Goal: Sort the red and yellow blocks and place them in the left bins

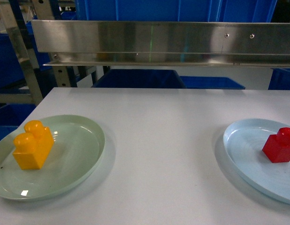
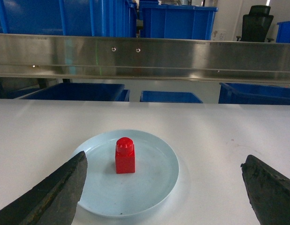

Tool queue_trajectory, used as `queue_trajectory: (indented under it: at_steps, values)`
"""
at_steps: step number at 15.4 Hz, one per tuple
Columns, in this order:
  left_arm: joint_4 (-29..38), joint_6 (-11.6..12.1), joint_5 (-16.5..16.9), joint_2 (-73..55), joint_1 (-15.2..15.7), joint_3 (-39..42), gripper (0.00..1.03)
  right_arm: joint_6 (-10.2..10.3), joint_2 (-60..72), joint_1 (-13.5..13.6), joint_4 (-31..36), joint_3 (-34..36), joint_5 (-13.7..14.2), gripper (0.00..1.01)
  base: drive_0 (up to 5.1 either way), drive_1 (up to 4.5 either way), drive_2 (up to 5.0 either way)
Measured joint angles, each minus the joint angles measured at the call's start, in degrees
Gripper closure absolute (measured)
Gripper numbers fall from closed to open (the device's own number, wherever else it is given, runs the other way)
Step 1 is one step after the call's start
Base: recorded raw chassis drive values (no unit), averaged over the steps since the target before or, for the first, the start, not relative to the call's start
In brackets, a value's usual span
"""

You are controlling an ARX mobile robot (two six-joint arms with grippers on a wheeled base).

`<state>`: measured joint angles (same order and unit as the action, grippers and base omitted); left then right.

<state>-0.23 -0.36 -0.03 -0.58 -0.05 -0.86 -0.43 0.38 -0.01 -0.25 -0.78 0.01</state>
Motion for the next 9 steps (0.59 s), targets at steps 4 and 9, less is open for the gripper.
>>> queue_trajectory:
  at_steps: [4, 9]
  values:
    - [0.0, 0.0, 0.0, 0.0, 0.0, 0.0, 0.05, -0.02, 0.0, 0.0, 0.0, 0.0, -0.02, 0.03, 0.0, 0.0, 0.0]
    - [12.59, 0.63, 1.03, -20.2, 1.92, -7.26, 0.05, 1.64, 19.54, 1.99, 15.28, -5.51, -1.51, 0.03, 0.0, 0.0, 0.0]
